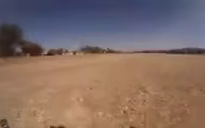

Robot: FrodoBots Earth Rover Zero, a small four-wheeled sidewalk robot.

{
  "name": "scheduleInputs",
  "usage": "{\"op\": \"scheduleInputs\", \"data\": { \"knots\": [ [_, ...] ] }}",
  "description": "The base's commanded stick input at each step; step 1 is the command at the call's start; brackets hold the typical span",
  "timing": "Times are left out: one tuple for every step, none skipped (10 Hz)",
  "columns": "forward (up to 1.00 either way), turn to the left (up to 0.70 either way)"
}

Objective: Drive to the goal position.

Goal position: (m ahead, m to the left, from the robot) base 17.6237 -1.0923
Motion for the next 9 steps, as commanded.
{"op": "scheduleInputs", "data": {
  "knots": [
    [1.00, 0.00],
    [1.00, 0.00],
    [1.00, 0.00],
    [1.00, 0.00],
    [1.00, 0.00],
    [1.00, 0.00],
    [1.00, 0.00],
    [1.00, 0.00],
    [1.00, 0.00]
  ]
}}
